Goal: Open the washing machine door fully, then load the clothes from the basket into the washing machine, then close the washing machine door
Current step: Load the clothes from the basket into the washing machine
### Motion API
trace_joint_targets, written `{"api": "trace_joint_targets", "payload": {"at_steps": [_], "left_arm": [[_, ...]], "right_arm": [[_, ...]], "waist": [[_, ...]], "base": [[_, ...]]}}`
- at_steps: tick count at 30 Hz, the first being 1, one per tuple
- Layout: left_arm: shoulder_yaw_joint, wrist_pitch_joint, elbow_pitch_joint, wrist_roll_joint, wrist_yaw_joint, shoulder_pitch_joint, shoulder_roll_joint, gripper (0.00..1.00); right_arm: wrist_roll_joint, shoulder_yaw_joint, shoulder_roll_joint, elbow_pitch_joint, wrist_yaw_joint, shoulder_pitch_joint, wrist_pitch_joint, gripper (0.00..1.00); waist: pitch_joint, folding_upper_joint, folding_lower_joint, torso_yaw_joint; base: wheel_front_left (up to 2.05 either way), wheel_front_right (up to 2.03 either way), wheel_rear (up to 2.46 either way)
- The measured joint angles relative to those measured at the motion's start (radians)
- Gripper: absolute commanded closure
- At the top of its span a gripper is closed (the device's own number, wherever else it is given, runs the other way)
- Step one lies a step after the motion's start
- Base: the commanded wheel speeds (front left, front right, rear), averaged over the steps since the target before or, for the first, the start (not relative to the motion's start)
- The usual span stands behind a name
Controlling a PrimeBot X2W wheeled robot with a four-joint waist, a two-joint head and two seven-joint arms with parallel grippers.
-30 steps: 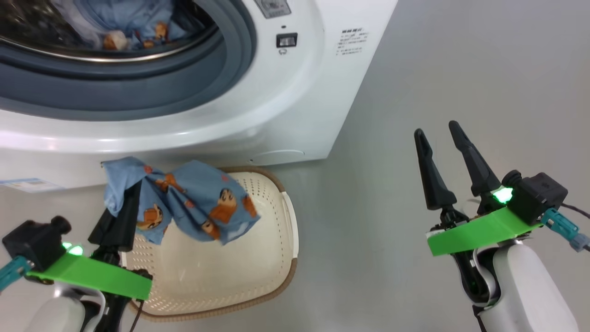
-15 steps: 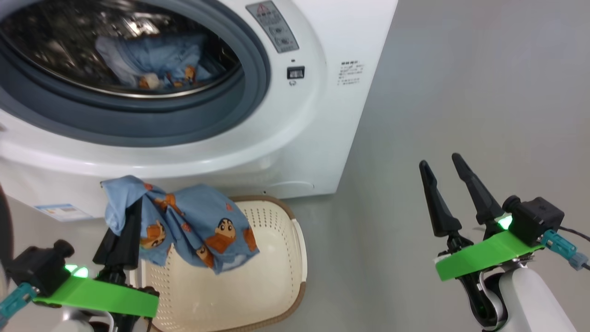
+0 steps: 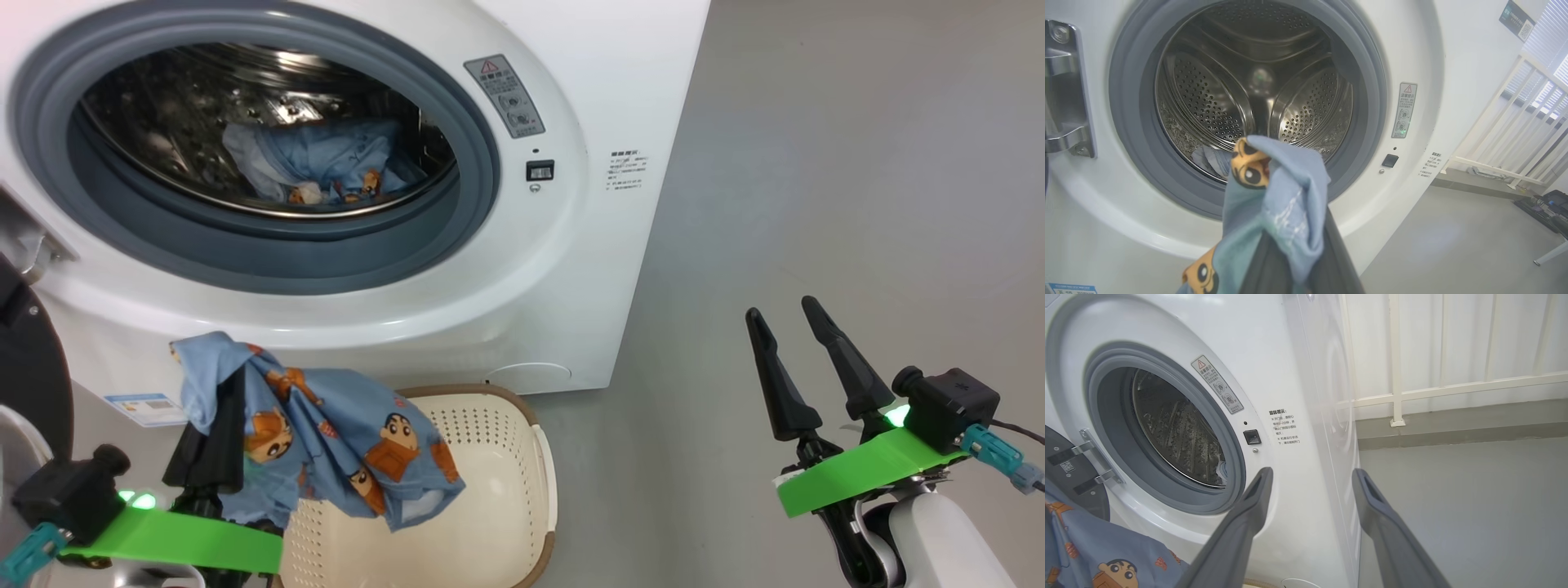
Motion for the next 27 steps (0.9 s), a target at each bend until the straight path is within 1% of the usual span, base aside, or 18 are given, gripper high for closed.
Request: {"api": "trace_joint_targets", "payload": {"at_steps": [5,9,14,20,27], "left_arm": [[0.015,0.000,-0.009,0.003,0.002,0.003,-0.018,1.00],[0.018,0.000,-0.014,0.013,0.000,-0.003,-0.020,1.00],[0.019,0.000,0.015,0.016,-0.008,-0.071,-0.020,1.00],[0.015,0.000,0.115,0.007,-0.016,-0.201,-0.022,1.00],[-0.003,0.000,0.296,0.005,-0.021,-0.374,-0.012,1.00]], "right_arm": [[0.001,0.000,-0.003,0.000,0.000,0.001,0.000,0.00],[0.001,0.000,-0.003,-0.001,0.000,0.002,0.000,0.00],[0.001,0.001,-0.001,-0.002,0.000,0.002,0.000,0.00],[0.001,0.009,0.009,-0.011,0.000,0.002,0.000,0.00],[-0.001,0.007,0.034,-0.021,0.000,-0.002,0.000,0.00]], "waist": [[-0.008,0.0000,0.0000,0.001],[-0.007,0.0000,0.0000,-0.002],[0.002,0.0000,0.0000,-0.009],[0.025,0.0000,-0.0001,-0.029],[0.080,0.0000,0.0000,-0.062]], "base": [[0.00,0.00,0.00],[0.00,0.00,0.00],[0.00,0.00,0.00],[0.00,0.00,0.00],[0.00,0.00,0.00]]}}
